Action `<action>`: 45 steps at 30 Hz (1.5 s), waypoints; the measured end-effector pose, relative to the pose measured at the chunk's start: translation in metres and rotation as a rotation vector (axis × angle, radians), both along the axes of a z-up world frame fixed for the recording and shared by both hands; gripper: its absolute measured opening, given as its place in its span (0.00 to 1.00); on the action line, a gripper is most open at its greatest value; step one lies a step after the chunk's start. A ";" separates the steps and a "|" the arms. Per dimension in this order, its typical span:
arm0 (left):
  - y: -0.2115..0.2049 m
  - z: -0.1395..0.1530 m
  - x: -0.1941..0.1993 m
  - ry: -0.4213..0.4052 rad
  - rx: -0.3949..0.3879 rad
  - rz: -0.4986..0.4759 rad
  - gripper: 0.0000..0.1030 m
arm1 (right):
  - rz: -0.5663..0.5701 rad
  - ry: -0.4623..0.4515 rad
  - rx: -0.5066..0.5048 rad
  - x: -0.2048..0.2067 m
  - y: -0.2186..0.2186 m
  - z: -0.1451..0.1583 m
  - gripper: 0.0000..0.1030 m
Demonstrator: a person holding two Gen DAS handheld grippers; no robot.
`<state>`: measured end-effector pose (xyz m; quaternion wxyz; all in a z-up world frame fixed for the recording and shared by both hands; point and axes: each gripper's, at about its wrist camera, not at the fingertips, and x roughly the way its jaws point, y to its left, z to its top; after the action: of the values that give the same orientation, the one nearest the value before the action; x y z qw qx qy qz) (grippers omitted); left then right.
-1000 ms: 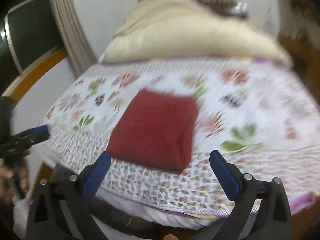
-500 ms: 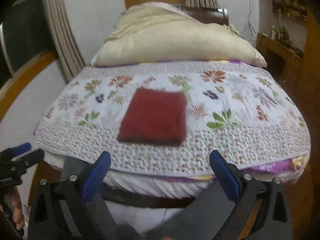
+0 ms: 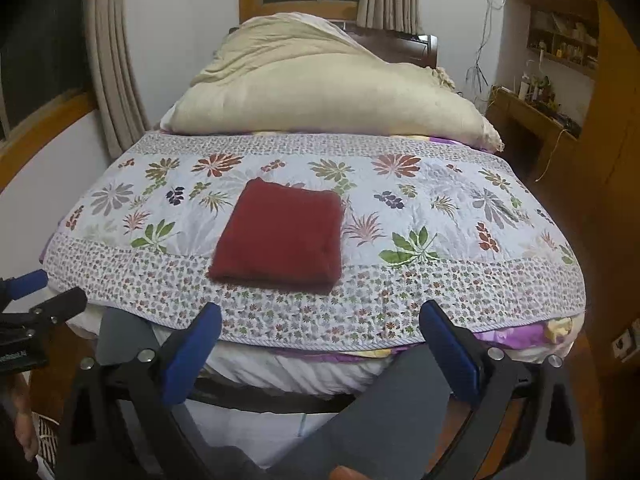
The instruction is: Fold small clothes
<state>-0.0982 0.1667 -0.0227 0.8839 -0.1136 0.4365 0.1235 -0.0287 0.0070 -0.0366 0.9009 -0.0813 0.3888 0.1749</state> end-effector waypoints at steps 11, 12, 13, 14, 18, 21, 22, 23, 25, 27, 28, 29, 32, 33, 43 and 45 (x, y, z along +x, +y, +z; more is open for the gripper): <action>0.000 -0.004 0.001 0.017 0.005 -0.002 0.97 | 0.030 0.018 -0.013 -0.006 0.012 -0.005 0.96; -0.001 -0.004 0.001 0.017 0.005 -0.001 0.97 | 0.029 0.017 -0.012 -0.006 0.012 -0.005 0.96; -0.001 -0.004 0.002 0.019 0.005 -0.002 0.97 | 0.026 0.014 -0.014 -0.006 0.011 -0.005 0.96; -0.001 -0.004 0.002 0.019 0.005 -0.003 0.97 | 0.024 0.012 -0.014 -0.005 0.011 -0.005 0.96; -0.001 -0.005 0.003 0.023 0.006 -0.009 0.97 | 0.016 0.014 -0.013 -0.003 0.009 -0.006 0.96; -0.001 -0.006 0.005 0.026 0.008 -0.015 0.97 | 0.016 0.012 -0.017 -0.002 0.010 -0.008 0.96; -0.001 -0.007 0.005 0.029 0.010 -0.016 0.97 | 0.016 0.011 -0.019 -0.002 0.010 -0.007 0.96; -0.001 -0.007 0.005 0.028 0.008 -0.016 0.97 | 0.018 0.011 -0.021 -0.002 0.011 -0.007 0.96; -0.002 -0.006 0.004 0.028 0.010 -0.015 0.97 | 0.020 0.010 -0.019 -0.002 0.012 -0.007 0.96; -0.002 -0.007 0.005 0.027 0.010 -0.016 0.97 | 0.022 0.007 -0.018 -0.003 0.012 -0.006 0.96; -0.002 -0.007 0.005 0.027 0.010 -0.016 0.97 | 0.021 0.006 -0.018 -0.003 0.012 -0.005 0.96; -0.002 -0.007 0.005 0.028 0.011 -0.016 0.97 | 0.021 0.004 -0.017 -0.003 0.012 -0.005 0.96; 0.000 -0.007 0.005 0.031 0.014 -0.013 0.97 | 0.019 0.004 -0.019 -0.003 0.012 -0.006 0.96; 0.000 -0.007 0.006 0.031 0.014 -0.015 0.97 | 0.021 0.006 -0.019 -0.002 0.013 -0.006 0.96; 0.005 -0.005 0.009 0.032 0.026 -0.016 0.97 | 0.027 0.013 -0.014 0.000 0.013 -0.005 0.96; 0.005 -0.006 0.009 0.033 0.027 -0.015 0.97 | 0.027 0.012 -0.014 0.000 0.014 -0.005 0.96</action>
<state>-0.0896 0.1719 -0.0283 0.8790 -0.0962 0.4502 0.1246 -0.0283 0.0206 -0.0416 0.8954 -0.0917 0.3944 0.1851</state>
